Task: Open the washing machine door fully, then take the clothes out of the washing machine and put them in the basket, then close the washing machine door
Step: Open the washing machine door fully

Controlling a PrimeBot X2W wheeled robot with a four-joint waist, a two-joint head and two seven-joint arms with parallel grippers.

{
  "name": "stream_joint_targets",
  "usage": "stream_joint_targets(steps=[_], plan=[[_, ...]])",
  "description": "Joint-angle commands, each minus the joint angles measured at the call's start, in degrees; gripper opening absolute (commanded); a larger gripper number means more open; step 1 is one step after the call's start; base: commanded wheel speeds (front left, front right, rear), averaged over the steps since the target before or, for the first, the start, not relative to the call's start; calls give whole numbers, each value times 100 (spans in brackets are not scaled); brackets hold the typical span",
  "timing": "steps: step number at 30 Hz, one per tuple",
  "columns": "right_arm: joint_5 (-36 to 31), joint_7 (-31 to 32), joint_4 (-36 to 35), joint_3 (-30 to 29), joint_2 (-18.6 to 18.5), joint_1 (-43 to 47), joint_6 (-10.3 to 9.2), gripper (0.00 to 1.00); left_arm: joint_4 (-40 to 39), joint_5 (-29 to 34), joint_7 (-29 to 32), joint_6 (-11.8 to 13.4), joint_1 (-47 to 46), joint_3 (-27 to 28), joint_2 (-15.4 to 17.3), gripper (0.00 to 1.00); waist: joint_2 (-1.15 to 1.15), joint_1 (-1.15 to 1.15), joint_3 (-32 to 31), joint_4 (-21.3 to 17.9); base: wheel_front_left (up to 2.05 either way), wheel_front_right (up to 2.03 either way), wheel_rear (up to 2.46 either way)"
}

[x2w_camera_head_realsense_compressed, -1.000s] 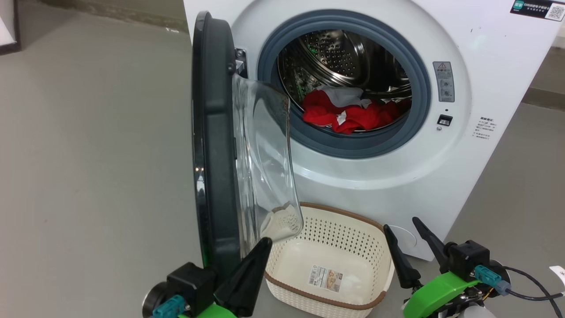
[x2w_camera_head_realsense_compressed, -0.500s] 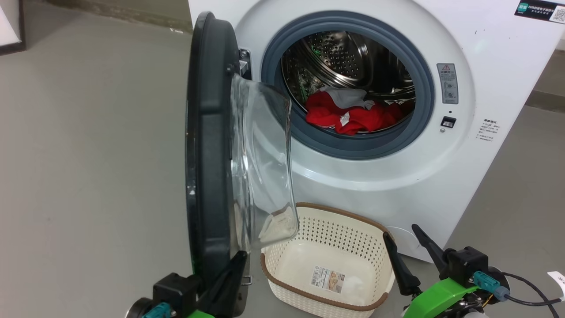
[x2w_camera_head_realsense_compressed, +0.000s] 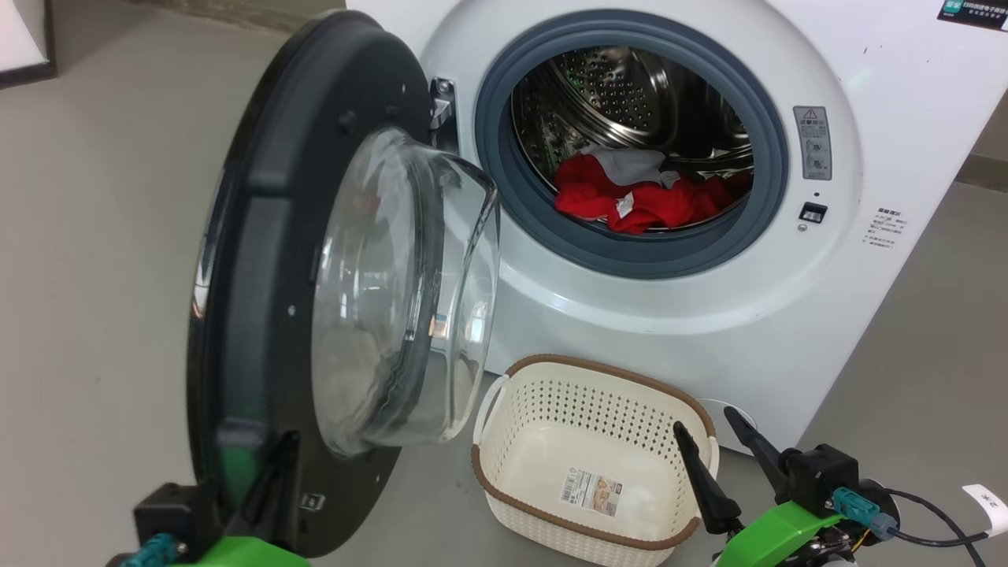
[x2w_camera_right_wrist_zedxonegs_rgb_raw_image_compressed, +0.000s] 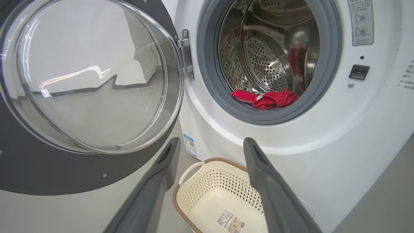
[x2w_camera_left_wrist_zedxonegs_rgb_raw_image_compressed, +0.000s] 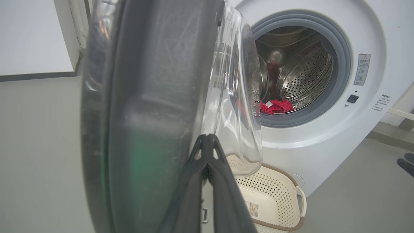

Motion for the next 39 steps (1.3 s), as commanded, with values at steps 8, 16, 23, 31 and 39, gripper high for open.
stream_joint_targets(steps=[8, 16, 23, 31, 39], plan=[[-106, -69, -72, 154, 2, -179, 36, 100, 97, -201, -137, 198, -212, 799, 391, 0, 0, 0, 64, 24, 0, 0, 0], [-166, -69, -75, 151, 2, -195, 36, 100, 666, -392, -339, 142, -479, 1152, 627, 0, 0, 0, 144, 8, 0, 0, 0], [-281, -69, -58, 24, 2, -204, 36, 100, 1110, -431, -539, 180, -824, 1299, 730, 0, 0, 0, 265, 19, 0, 0, 0], [-357, -69, -76, -24, 2, -220, 36, 100, 1628, -639, -677, 33, -1149, 1466, 881, 0, 0, 0, 333, -9, 0, 0, 0], [-455, -69, -65, -64, 2, -230, 36, 100, 2380, -717, -921, -93, -1544, 1639, 1192, 0, 0, 0, 405, -65, 0, 0, 0]])
